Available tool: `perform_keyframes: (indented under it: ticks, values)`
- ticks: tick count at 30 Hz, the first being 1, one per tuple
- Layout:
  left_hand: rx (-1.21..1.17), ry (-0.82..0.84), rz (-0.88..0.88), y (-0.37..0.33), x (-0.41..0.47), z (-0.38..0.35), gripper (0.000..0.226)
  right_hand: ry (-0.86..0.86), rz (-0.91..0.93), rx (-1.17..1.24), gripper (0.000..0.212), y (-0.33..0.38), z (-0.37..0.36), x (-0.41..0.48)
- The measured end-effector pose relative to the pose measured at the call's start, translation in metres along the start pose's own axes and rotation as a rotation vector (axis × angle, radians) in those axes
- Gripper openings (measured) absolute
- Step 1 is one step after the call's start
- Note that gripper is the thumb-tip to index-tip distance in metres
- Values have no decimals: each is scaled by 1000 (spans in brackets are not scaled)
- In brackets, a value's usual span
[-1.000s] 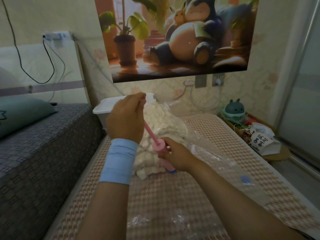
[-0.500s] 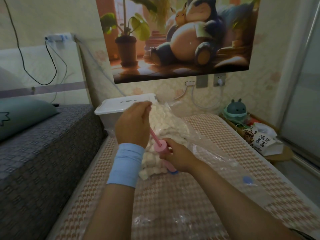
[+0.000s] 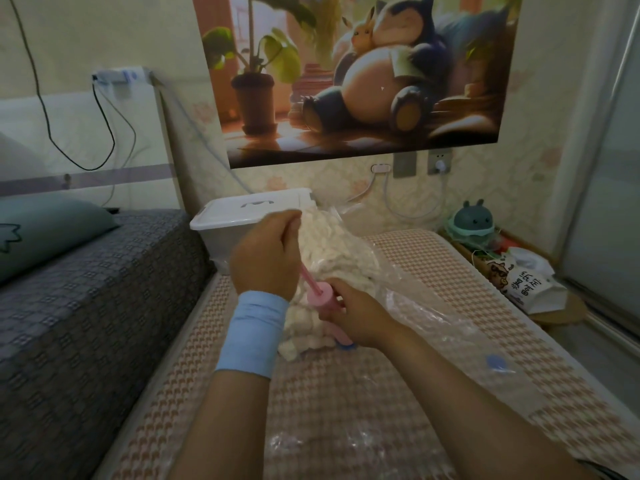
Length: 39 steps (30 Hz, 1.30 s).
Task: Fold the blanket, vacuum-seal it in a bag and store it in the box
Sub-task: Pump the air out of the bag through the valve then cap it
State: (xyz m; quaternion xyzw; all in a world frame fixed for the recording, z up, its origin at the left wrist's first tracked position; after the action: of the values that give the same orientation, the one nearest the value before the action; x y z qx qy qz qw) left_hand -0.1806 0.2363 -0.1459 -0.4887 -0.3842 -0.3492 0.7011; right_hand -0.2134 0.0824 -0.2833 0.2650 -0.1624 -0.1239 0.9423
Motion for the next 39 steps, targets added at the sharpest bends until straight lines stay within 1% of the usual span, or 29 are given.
perform_keyframes:
  ticks: [1, 2, 3, 4, 5, 7, 8, 9, 10, 11, 15, 16, 17, 18, 19, 20, 22, 24, 25, 26, 27, 28, 30, 31, 32, 33, 34, 36, 39]
  values:
    - [-21, -88, -70, -2, 3, 7, 21, 0, 1, -4, 47, 1, -1, 0]
    - [-34, -119, -111, -1, 3, 7, 20, -3, 1, -7, 47, 1, -2, 0]
    - [-53, -88, -114, 4, 0, 3, 20, -6, 1, -7, 47, 2, -3, 0]
    - [-80, 4, -59, 14, -7, -8, 21, -10, -2, -9, 47, 2, -3, 0]
    - [-100, 138, 47, 25, -18, -22, 22, -16, -3, -16, 46, 3, -3, -1]
    - [-114, 455, 285, 46, -48, -51, 26, -22, -1, -44, 46, 6, -4, -1]
    - [-100, 546, 349, 53, -58, -59, 27, -19, 2, -60, 46, 8, -5, -1]
    - [-81, 565, 363, 54, -61, -61, 28, -17, 2, -63, 46, 9, -5, -2]
    - [-70, 528, 342, 49, -56, -58, 28, -20, 1, -49, 45, 8, -5, -3]
    - [-64, 452, 285, 41, -45, -50, 27, -21, 1, -26, 43, 7, -4, -3]
    - [-12, -62, -130, -5, 3, 8, 19, -13, 10, 15, 46, 0, 0, -2]
    - [-57, -148, -184, -10, 10, 21, 19, -10, 12, 16, 45, 0, -1, -1]
    - [-138, -206, -201, -12, 14, 29, 18, -12, 13, 20, 45, 0, -1, -2]
    - [-220, -220, -183, -8, 17, 29, 19, -17, 14, 22, 44, 1, -2, -2]
    - [-270, -174, -139, -2, 16, 25, 20, -19, 15, 21, 44, 1, -2, -2]
    - [-259, -75, -81, 5, 12, 16, 24, -16, 16, 17, 44, 2, -3, -2]
    - [-182, 222, 17, 24, -12, -17, 30, -14, 8, 4, 46, 4, -4, -1]
    - [-130, 518, 197, 42, -40, -47, 31, -23, 1, -3, 47, 5, -4, -2]
    - [-87, 627, 280, 47, -51, -56, 31, -25, 3, -4, 47, 6, -5, -2]
    - [-20, 667, 307, 46, -55, -60, 31, -25, 4, -6, 48, 6, -4, -3]
    - [62, 657, 280, 41, -52, -58, 30, -22, -2, -5, 47, 5, -5, -3]
    - [147, 583, 181, 32, -43, -52, 27, -21, -8, 2, 46, 3, -3, -2]
    - [253, 283, -115, 7, -21, -34, 18, -17, -21, 30, 43, -2, 0, 0]
    - [253, 150, -248, -1, -14, -26, 16, -11, -25, 46, 42, -4, 1, 0]
    - [219, 64, -315, -6, -8, -20, 15, -3, -28, 55, 42, -6, 1, 1]
    - [164, 36, -329, -7, -3, -17, 16, 2, -24, 57, 42, -6, 2, 1]
    - [94, 41, -292, -6, 0, -17, 17, 5, -24, 54, 42, -7, 2, 1]
    - [-11, 155, -100, 7, -4, -27, 17, 7, -21, 47, 43, -4, 0, 1]
    - [-3, 487, 238, 34, -38, -58, 28, -4, -16, 26, 39, 1, -4, 0]
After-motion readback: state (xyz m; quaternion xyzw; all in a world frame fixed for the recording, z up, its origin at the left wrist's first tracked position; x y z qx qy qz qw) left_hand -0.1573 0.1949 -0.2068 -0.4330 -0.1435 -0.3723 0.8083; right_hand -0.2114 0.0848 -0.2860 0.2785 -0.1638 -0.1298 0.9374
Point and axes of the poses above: each hand's wrist, its own x-axis towards the middle knuckle, its own z-axis out of the back of the hand, y = z × x, the point moved 4 cm from there along x, towards the middle knuckle, and after that the axes turned 14 degrees about -x, right-handed, at the moved point
